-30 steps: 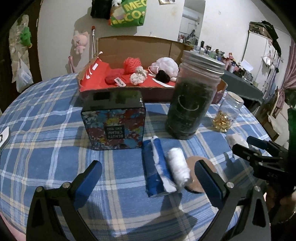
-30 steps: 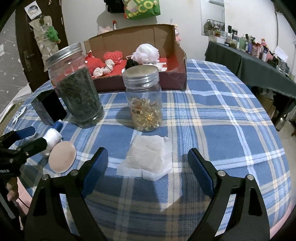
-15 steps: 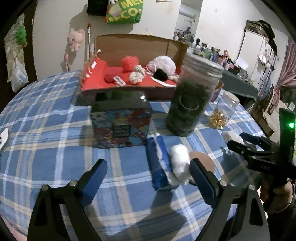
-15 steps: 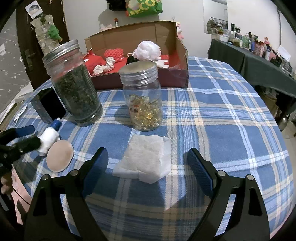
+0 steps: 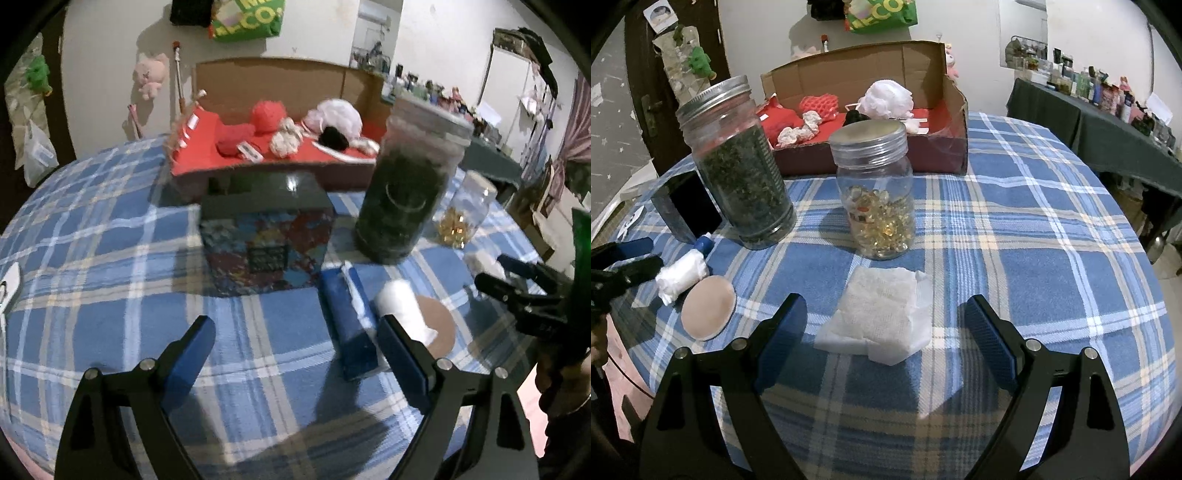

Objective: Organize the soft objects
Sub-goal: 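Grasp the blue cloth item with the left tool while the right tool grasps the white tissue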

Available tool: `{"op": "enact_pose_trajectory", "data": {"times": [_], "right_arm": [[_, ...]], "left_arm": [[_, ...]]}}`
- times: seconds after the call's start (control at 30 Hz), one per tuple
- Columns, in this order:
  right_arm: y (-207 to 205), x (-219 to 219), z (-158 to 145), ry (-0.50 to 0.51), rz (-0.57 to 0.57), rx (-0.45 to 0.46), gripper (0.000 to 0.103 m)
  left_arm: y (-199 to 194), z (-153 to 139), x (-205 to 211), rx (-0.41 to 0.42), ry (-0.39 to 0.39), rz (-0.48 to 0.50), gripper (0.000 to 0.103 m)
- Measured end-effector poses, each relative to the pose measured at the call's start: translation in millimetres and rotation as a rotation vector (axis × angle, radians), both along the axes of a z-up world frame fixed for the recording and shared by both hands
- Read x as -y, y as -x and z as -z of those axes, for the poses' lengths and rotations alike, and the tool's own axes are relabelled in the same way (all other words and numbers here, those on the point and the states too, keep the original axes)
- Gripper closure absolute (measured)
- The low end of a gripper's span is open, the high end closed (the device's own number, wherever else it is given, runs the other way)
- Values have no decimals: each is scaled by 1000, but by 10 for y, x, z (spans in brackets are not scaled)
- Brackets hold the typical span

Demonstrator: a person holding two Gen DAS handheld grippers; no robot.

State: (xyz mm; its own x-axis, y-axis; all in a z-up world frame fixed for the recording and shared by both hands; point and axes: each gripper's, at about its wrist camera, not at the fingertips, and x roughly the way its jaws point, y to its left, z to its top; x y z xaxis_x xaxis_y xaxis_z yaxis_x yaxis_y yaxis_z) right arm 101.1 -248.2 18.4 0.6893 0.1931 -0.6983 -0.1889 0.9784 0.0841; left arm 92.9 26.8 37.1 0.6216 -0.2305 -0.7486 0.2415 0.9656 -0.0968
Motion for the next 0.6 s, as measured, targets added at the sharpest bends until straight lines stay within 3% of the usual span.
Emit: {"op": "enact_pose_trajectory", "data": {"times": [0.13,0.33,0.6], "right_arm": [[6,-22,13,11,-8,6,21],[32,-67,17,-8,-37,11,32],[109,-168,-24,-51,-105,11,33]], "left_arm": [[-47,52,73,-20,30,17,14],[-64,88,194,-9,1,33,14],[-24,17,44,19,-23,-3,14]]}}
